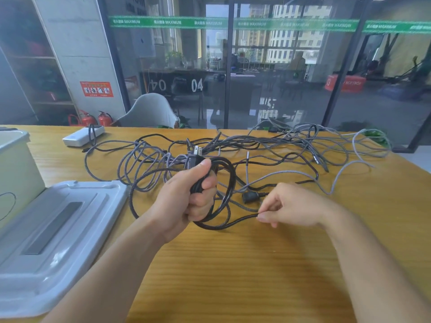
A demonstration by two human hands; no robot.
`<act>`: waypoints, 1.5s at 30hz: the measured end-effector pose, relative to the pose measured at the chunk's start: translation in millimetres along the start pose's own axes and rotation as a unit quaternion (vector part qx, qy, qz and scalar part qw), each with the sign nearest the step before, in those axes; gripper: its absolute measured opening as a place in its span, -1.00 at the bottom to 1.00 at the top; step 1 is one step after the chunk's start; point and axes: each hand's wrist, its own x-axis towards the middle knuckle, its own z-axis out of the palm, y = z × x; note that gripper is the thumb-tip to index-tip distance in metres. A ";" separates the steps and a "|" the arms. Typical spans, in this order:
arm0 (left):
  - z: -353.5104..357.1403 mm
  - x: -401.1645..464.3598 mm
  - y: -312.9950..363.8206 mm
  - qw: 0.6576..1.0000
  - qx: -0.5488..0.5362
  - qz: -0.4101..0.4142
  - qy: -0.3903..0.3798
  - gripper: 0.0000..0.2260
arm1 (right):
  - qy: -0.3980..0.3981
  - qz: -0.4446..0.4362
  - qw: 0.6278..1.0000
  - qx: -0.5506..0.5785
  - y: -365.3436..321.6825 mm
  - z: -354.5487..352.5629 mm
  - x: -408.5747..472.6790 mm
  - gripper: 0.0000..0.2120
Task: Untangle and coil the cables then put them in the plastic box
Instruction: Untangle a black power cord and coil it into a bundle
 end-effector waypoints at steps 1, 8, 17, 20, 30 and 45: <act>1.7 0.2 -1.5 1.000 0.007 -0.008 -0.011 -0.66 | 0.039 0.004 0.999 -0.018 -3.4 2.4 1.5 -0.84; 5.4 0.4 -4.0 0.998 0.038 -0.017 -0.055 -0.62 | 0.362 -0.013 0.924 -0.125 -13.2 -2.1 1.2 -0.48; 6.3 -1.3 -2.0 0.989 0.128 0.021 -0.066 -0.66 | 0.299 -0.116 0.881 0.347 -28.6 7.9 8.3 -0.64; 6.4 0.1 -4.1 0.982 0.174 0.037 -0.059 -0.65 | 0.194 -0.157 0.858 0.448 -33.0 0.6 -2.6 -0.67; 13.4 3.8 -7.7 0.983 0.146 0.086 0.072 -0.55 | 0.107 -0.281 0.888 0.347 -52.0 15.6 -12.4 -0.73; 11.4 -0.8 -0.3 0.976 0.105 0.157 0.111 -0.65 | 0.040 -0.276 0.952 0.125 -62.4 42.6 -3.8 -0.67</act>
